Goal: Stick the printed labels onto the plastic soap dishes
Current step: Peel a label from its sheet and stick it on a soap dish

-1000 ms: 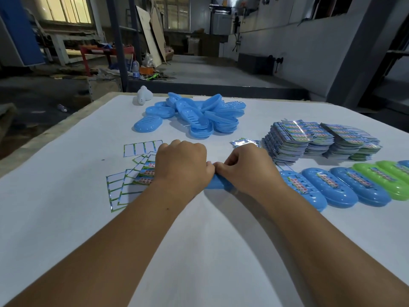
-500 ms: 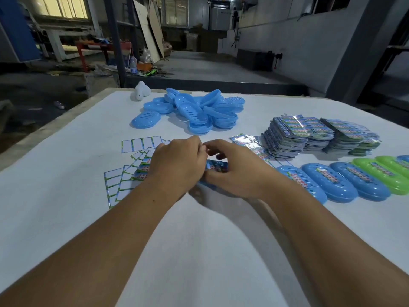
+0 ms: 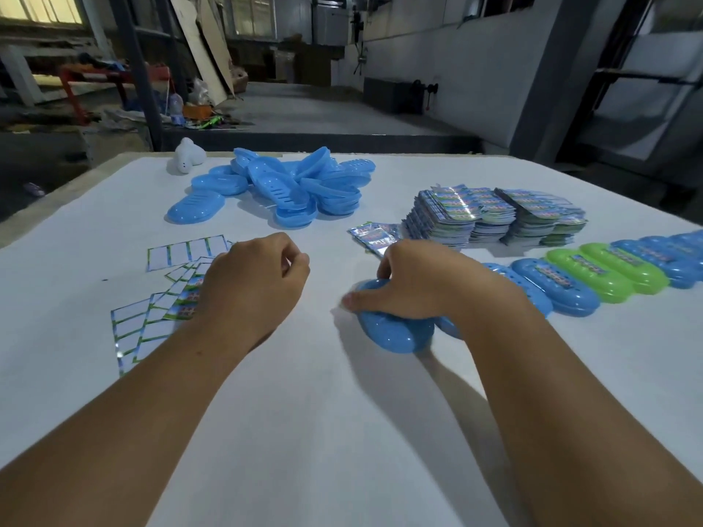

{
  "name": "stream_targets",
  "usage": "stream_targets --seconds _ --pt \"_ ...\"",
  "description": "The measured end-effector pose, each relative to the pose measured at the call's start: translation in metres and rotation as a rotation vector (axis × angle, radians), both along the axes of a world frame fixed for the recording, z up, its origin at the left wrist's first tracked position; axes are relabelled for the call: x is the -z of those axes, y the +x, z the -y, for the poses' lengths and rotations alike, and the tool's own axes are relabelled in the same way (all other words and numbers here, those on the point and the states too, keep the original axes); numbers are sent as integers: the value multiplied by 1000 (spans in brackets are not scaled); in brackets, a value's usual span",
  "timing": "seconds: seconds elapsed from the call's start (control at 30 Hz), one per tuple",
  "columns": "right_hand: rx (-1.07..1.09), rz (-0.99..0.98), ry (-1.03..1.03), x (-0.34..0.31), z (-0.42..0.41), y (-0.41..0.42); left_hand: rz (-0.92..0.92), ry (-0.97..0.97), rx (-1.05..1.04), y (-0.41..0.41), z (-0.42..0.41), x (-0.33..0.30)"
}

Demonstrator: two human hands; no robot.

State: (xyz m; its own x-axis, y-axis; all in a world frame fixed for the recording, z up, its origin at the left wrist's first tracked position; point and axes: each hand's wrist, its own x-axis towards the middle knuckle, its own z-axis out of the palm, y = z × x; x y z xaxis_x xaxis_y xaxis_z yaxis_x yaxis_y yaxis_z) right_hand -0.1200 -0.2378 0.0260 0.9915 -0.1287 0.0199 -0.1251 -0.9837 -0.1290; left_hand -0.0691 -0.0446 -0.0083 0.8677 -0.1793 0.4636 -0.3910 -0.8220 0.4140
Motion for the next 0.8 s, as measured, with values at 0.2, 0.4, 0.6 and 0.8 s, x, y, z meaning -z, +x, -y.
stream_targets --seconds 0.2,0.4,0.6,0.8 --pt "73 -2 57 -7 11 -11 7 -12 -9 1 0 3" --pt "100 36 66 -13 17 -11 4 -2 -4 2 -1 4" --pt "122 49 63 -11 27 -6 18 5 4 2 -1 5" --pt "-47 299 176 -4 11 8 41 4 -5 14 7 0"
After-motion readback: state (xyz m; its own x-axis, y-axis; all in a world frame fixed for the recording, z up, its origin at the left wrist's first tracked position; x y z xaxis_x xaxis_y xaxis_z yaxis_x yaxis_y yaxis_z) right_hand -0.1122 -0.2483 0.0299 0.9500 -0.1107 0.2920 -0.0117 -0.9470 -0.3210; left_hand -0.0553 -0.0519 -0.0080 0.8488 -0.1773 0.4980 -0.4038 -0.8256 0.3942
